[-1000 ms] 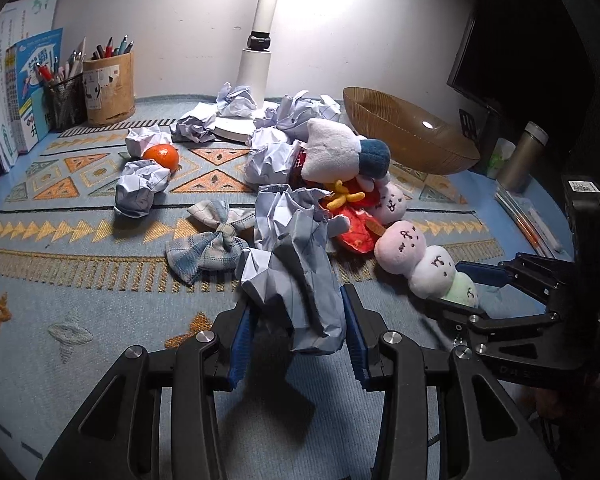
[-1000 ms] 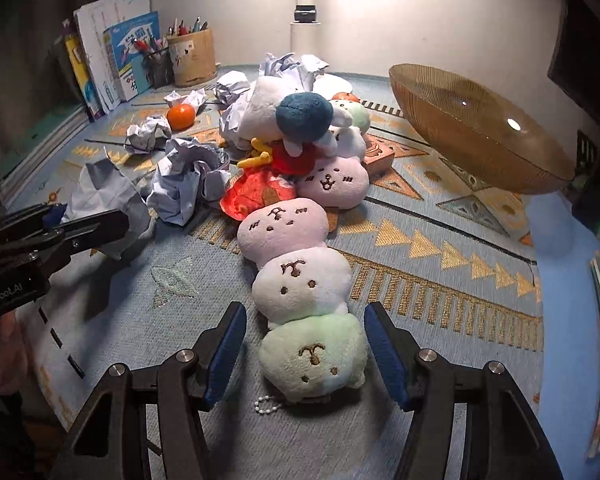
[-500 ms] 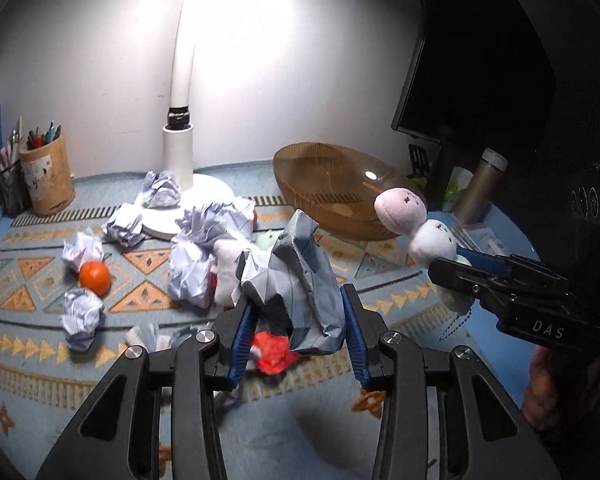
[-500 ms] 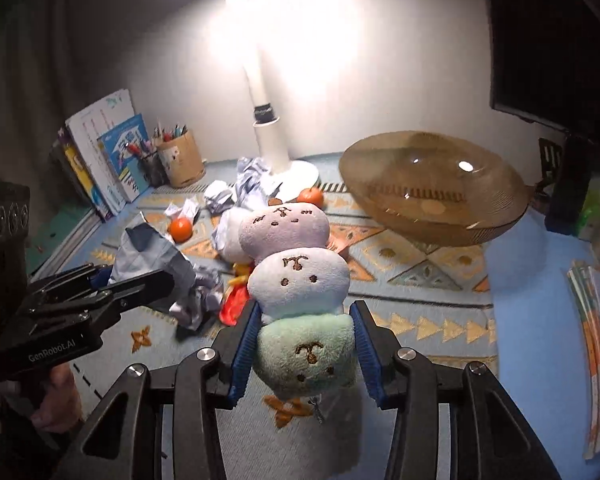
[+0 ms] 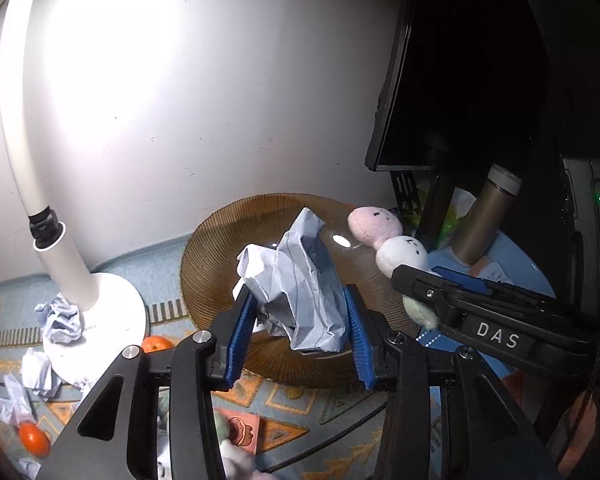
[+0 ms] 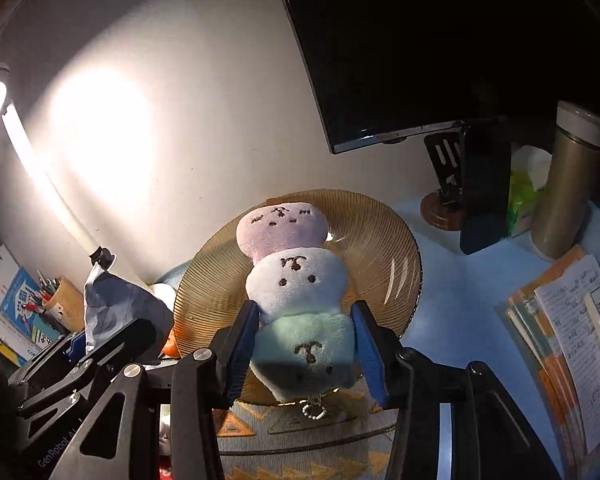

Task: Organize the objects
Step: 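Open both tools to drop the paper ball and plush stack into the bowl, then move both open tools back toward the pile of items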

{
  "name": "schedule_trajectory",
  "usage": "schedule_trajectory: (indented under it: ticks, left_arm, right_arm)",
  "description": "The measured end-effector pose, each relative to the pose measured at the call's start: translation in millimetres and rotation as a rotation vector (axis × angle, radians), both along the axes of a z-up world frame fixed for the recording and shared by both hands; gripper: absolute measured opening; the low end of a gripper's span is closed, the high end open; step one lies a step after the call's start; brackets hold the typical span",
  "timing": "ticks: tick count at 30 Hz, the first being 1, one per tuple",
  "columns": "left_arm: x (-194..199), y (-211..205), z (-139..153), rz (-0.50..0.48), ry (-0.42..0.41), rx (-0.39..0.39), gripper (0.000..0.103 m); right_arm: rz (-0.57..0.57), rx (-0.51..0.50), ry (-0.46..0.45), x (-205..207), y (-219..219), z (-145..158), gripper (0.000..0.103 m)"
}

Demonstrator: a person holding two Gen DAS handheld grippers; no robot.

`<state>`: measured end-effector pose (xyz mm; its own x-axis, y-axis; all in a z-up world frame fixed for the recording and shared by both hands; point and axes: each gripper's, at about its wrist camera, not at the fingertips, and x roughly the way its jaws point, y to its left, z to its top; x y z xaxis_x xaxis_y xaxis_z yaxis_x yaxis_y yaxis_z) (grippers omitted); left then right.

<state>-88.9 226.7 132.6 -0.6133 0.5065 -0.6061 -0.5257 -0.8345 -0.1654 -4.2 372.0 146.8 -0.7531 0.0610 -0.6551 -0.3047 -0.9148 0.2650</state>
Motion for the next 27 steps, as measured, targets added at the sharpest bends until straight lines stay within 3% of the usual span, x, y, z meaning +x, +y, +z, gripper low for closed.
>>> schedule_trajectory:
  ticks: [3, 6, 10, 18, 23, 24, 27]
  left_arm:
    - [-8.6, 3.0, -9.0, 0.034, -0.012, -0.003, 0.081]
    - [-4.2, -9.0, -12.2, 0.046, -0.037, 0.023, 0.081]
    - [18.4, -38.6, -6.2, 0.09, -0.026, 0.053, 0.081]
    - [90.3, -115.2, 16.2, 0.229, 0.026, 0.103, 0.081]
    - [129.6, -168.4, 31.8, 0.353, 0.065, 0.088, 0.081]
    - [137.1, -179.7, 30.3, 0.389, 0.073, 0.074, 0.081]
    - [154.0, -213.9, 7.5, 0.493, 0.074, 0.027, 0.088]
  right_arm:
    - [0.007, -0.028, -0.054, -12.8, 10.0, -17.3, 0.048]
    - [0.006, -0.073, -0.08, -4.6, 17.6, -29.6, 0.049]
    - [0.026, -0.027, -0.065, 21.4, 6.8, -24.3, 0.049]
    - [0.19, 0.071, -0.039, 64.5, -81.9, -7.2, 0.049]
    - [0.304, 0.083, 0.012, 79.8, -132.2, 8.4, 0.049]
    - [0.316, 0.091, 0.025, 83.5, -140.9, 10.6, 0.05]
    - [0.323, 0.121, 0.059, 94.2, -161.2, 1.6, 0.068]
